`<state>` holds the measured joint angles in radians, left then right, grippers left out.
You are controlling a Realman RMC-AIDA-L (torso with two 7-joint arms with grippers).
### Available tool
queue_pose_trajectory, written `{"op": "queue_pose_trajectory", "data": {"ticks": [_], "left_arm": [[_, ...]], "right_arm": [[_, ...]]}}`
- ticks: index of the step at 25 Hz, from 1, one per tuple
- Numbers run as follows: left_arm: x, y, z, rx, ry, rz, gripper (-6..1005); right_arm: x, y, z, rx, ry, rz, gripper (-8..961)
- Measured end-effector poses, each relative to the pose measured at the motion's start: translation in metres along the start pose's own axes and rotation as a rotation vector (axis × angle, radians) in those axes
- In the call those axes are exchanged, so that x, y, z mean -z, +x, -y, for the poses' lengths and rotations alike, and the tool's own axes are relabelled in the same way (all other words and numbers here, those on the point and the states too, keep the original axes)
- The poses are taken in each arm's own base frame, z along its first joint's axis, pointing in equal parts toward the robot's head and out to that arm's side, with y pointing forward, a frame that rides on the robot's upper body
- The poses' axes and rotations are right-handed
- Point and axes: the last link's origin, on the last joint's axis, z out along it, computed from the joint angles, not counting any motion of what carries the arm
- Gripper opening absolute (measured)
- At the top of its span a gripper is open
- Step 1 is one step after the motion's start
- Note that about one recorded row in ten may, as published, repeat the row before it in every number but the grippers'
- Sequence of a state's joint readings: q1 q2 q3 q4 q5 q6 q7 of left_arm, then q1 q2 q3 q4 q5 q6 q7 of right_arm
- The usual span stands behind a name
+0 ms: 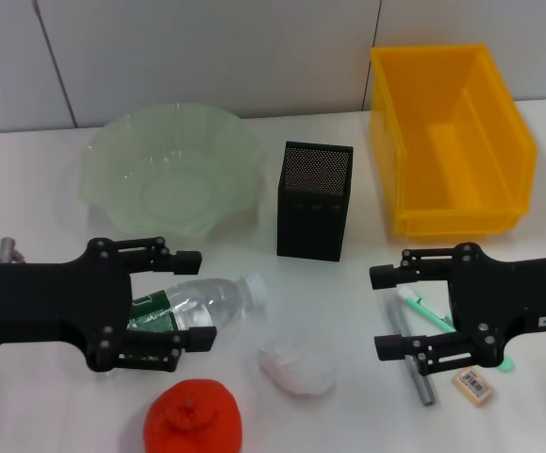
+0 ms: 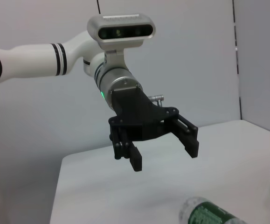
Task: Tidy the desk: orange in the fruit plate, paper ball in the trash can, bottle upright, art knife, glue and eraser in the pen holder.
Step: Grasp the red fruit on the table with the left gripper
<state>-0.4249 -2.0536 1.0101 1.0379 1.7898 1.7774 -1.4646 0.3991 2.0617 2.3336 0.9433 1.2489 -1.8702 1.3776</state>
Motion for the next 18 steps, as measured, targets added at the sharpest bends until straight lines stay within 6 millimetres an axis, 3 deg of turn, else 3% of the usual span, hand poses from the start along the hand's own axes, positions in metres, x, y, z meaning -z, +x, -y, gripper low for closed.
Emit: {"op": "queue_pose_trajectory", "data": {"ticks": [8,18], "left_arm": [[0.015,-0.007,-0.003,0.025,0.031,-0.044,812],[0.013,-0.006,-0.003,0.020,0.021,-0.042,812]], "right_arm": [[-0.005,-0.003,0.003,0.008,-0.015,-0.004,771],[-0.005,-0.002,0.002,0.006,-0.013,-0.006,770]]}}
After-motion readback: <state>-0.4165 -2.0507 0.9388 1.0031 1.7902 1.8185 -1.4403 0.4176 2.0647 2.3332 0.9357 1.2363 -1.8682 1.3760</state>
